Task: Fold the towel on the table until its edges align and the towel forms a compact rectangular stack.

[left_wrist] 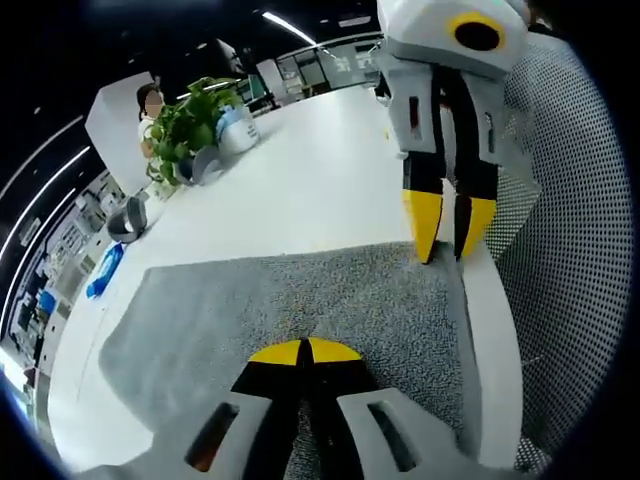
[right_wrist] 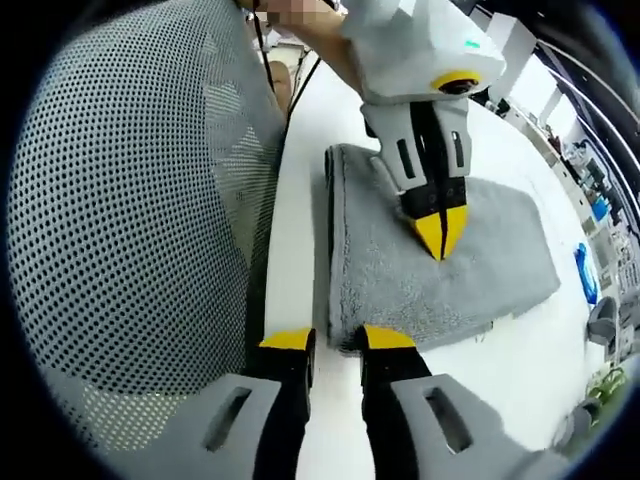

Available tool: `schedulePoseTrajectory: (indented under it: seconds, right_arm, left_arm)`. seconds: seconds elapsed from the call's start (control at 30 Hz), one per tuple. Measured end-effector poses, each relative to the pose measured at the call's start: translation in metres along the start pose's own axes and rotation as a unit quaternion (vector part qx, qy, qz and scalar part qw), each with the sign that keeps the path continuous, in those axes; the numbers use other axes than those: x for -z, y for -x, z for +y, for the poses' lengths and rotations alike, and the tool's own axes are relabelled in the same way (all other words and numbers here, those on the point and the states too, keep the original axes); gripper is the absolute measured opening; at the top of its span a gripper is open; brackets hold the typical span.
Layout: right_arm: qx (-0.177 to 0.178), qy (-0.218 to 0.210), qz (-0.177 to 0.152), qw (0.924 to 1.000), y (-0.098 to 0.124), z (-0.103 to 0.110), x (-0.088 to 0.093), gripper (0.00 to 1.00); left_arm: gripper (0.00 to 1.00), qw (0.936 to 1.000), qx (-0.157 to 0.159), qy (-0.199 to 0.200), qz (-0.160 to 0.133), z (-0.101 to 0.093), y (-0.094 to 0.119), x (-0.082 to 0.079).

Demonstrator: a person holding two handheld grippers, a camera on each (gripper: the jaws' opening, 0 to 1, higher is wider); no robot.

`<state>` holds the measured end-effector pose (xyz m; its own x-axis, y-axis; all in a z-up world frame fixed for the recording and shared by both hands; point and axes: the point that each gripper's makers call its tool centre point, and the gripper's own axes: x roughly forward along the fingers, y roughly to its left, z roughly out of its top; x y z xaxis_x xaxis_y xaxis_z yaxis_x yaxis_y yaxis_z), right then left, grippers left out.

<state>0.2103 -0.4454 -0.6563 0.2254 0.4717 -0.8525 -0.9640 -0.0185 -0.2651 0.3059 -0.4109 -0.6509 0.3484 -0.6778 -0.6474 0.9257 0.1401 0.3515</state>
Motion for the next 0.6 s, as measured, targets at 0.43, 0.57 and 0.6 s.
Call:
schedulePoseTrajectory:
  seconds: [0.43,0.57,0.6]
  right_arm:
    - [0.022,0.068,0.039,0.9967,-0.007,-0.014,0.006,0.05]
    - [0.015,0.009,0.019,0.9997,-0.004,-0.016,0.005,0.03]
    - [0.014,-0.006,0.015,0.9998,-0.003,-0.016,0.004,0.03]
  left_arm:
    - [0.01,0.9999,-0.001,-0.010,0.003,0.000,0.000,0.000]
    - [0.01,0.9999,-0.002,-0.013,-0.006,-0.001,0.001,0.000]
    - [0.01,0.9993,-0.002,-0.035,-0.008,-0.002,0.002,-0.002]
